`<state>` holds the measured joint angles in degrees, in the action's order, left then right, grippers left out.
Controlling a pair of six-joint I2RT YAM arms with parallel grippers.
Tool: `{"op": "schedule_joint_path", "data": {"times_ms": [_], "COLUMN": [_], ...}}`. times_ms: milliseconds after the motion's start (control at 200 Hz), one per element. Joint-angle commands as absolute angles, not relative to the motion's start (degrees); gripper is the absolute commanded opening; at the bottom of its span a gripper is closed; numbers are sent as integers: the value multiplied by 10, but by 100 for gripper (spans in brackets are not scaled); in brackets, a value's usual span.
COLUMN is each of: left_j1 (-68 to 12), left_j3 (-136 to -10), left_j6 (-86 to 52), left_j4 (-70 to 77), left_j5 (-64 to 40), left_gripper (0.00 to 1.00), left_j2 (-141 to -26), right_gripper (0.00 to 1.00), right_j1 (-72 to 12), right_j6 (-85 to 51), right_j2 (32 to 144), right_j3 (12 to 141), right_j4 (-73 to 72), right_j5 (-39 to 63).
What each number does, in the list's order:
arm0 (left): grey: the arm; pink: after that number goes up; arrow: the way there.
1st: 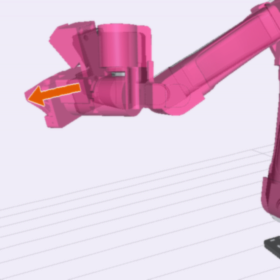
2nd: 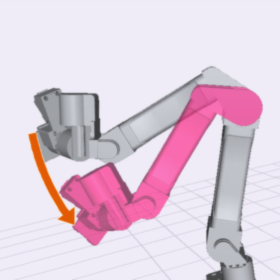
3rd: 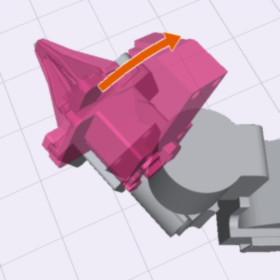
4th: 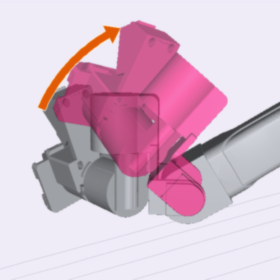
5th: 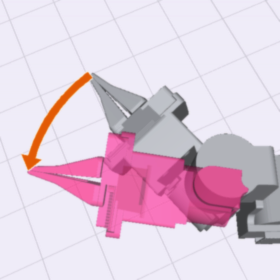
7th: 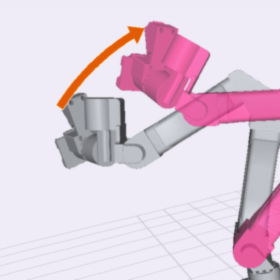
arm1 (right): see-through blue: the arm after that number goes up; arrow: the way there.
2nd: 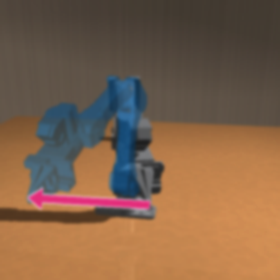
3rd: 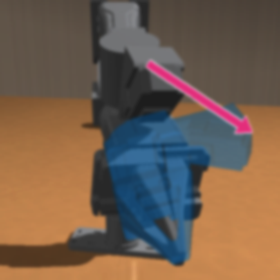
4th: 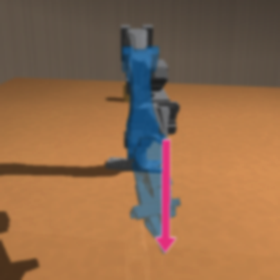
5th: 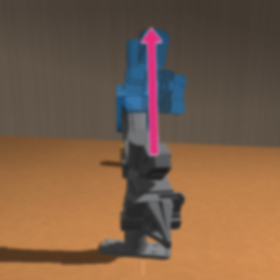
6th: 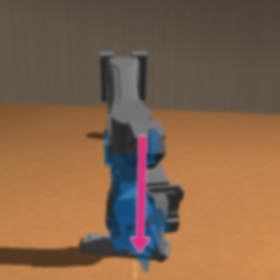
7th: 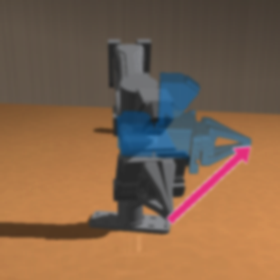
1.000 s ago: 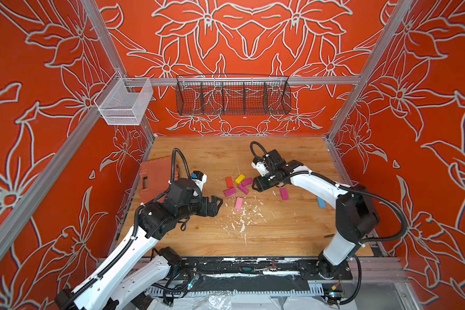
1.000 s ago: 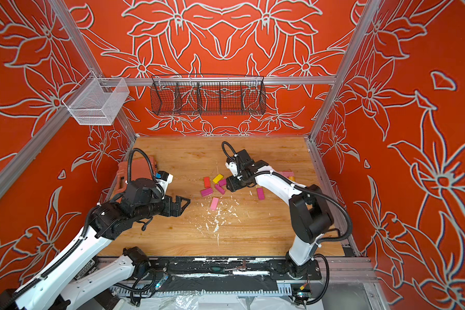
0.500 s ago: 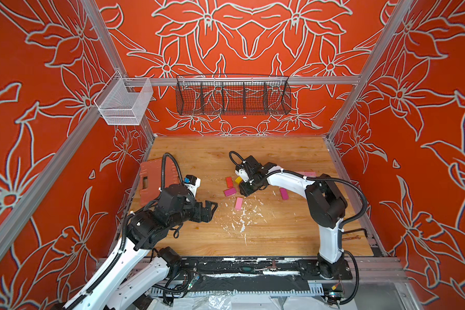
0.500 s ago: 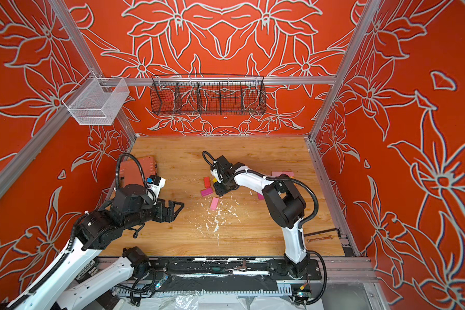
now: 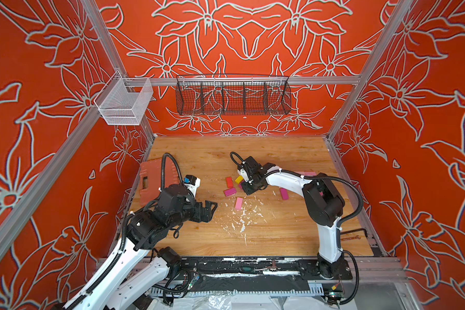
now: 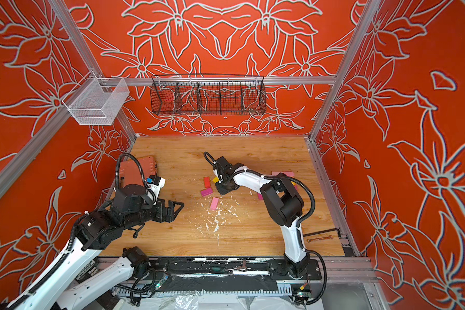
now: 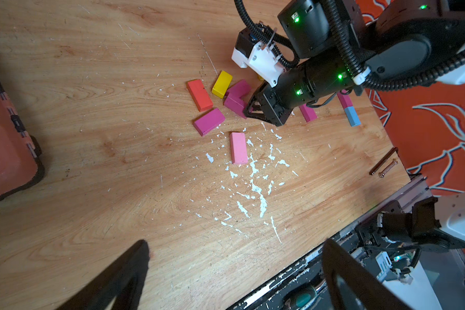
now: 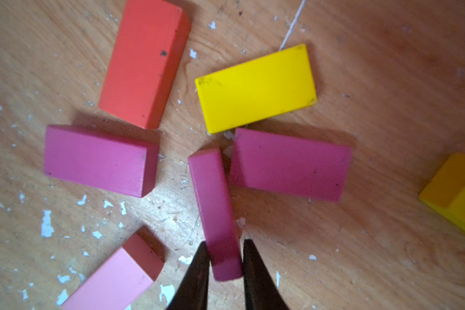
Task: Assemble the number 7 with building blocks
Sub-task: Pick up the building block from the center of the board, then place the building block at the center of the board.
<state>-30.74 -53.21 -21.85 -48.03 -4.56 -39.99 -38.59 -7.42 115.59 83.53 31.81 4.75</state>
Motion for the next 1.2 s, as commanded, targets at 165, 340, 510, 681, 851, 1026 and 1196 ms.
{"op": "schedule_joint_path", "data": {"times_ms": [165, 340, 510, 681, 851, 1026, 1196], "left_j1": [-305, -305, -305, -305, -304, -304, -305], "left_j3": [-532, -530, -529, -521, -519, -518, -517], "left_j6": [-212, -211, -211, -216, -215, -216, -217], "left_j4": [-481, -478, -480, -477, -476, -476, -476], "left_j5": [-47, -54, -61, -68, -72, -72, -68], "left_gripper": [97, 97, 97, 97, 97, 97, 97], "left_j2": [-405, -403, -394, -376, -367, -361, -358], "right_gripper": [21, 21, 21, 22, 22, 22, 23], "right_j1": [-375, -351, -316, -263, -251, -247, -244], "right_j6": [-81, -116, -164, -198, -208, -231, -258], "right_j2": [1076, 967, 838, 750, 735, 759, 755], "right_j3": [770, 662, 542, 458, 445, 437, 418], "right_j4": [324, 364, 416, 438, 423, 419, 403], "right_j5": [62, 58, 41, 45, 46, 27, -5]}}
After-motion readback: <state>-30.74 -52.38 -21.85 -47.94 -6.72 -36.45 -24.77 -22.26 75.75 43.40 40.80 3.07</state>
